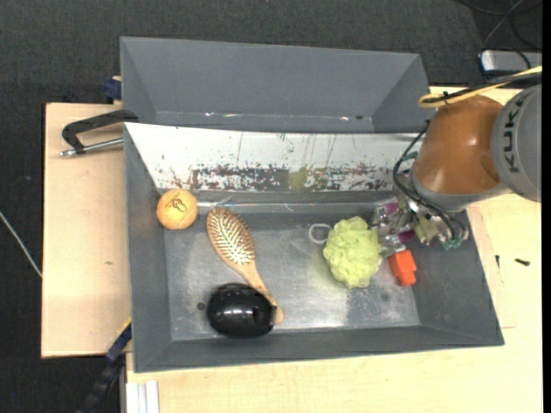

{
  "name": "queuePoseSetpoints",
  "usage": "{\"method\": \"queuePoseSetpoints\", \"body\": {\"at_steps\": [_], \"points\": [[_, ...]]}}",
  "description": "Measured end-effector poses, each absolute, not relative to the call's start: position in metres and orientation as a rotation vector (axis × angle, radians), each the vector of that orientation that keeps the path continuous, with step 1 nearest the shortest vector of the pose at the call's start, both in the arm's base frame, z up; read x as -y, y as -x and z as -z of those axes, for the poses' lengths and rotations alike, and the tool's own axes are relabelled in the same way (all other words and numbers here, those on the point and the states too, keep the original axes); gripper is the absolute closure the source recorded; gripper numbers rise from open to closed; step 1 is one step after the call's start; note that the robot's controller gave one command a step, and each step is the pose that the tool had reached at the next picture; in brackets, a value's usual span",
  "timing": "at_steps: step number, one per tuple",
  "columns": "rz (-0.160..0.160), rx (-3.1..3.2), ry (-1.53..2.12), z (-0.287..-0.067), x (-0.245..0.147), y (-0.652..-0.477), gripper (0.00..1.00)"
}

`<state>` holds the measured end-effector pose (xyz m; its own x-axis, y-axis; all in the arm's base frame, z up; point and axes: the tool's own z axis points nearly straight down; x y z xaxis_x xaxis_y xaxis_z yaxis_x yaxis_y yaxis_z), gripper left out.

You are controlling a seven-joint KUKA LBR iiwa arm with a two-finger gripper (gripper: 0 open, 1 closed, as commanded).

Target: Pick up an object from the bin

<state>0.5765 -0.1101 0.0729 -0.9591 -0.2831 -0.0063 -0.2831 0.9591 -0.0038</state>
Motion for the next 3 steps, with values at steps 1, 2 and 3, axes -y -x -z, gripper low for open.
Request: {"method": "queuePoseSetpoints", "body": {"at_steps": [1, 2, 3], "points": [[0.001, -3.099, 0.458, -0.073, 0.112, -0.528, 1.0], [-0.003, -3.11, 0.476, -0.118, 0.114, -0.545, 1.0], [0.007, -3.089, 0.465, -0.138, 0.12, -0.565, 1.0]]}}
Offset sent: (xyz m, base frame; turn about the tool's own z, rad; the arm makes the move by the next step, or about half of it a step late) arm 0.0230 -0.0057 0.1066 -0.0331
